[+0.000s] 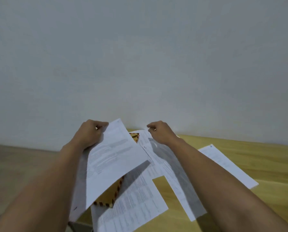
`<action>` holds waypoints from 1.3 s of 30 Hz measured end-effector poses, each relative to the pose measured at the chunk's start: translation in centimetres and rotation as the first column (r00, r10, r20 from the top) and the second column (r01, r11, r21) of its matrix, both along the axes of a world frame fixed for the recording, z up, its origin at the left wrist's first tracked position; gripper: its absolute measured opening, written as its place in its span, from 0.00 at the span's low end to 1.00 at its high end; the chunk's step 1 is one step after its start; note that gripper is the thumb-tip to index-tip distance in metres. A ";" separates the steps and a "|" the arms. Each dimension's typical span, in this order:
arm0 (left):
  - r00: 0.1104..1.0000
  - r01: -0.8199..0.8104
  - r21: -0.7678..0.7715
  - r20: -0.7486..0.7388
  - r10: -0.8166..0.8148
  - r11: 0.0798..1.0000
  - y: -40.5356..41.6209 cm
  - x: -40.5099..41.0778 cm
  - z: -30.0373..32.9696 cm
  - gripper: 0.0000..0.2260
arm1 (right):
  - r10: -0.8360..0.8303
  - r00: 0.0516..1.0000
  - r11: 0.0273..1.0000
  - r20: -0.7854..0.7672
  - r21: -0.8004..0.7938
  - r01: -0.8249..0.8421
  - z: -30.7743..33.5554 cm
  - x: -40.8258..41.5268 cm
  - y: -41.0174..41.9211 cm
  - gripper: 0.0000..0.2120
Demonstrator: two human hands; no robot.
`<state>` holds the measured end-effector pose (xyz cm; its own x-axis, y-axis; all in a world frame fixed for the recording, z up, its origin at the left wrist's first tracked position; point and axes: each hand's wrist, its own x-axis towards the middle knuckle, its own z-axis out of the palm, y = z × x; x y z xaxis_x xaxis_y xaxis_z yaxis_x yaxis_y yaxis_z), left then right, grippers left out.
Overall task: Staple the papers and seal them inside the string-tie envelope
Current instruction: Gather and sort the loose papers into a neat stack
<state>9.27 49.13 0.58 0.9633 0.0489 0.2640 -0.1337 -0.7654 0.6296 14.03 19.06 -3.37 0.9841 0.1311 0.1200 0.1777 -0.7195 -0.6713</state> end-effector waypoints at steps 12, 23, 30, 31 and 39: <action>0.993 -0.029 -0.075 -0.113 0.020 0.997 1.4 5.2 -7.5 0.10 | -0.275 0.957 0.899 -0.097 -0.379 0.219 -4.5 8.1 3.6 0.20; 0.991 0.039 -0.092 -0.123 -0.050 0.995 0.8 4.7 -8.9 0.14 | -0.389 0.912 0.901 -0.131 0.154 0.406 -5.1 8.3 1.8 0.20; 0.987 0.053 -0.097 -0.145 -0.067 0.994 0.8 4.2 -9.5 0.15 | -0.458 0.889 0.851 0.015 0.295 0.434 -3.2 7.9 0.4 0.07; 0.987 0.050 -0.090 -0.148 -0.063 0.995 0.7 4.2 -9.6 0.15 | -0.468 0.882 0.844 0.044 0.317 0.432 -2.9 7.9 0.2 0.07; 0.992 0.022 -0.041 -0.126 -0.027 0.999 -0.1 3.9 -8.4 0.12 | -0.462 0.866 0.784 0.192 0.545 0.298 0.4 7.6 -1.2 0.03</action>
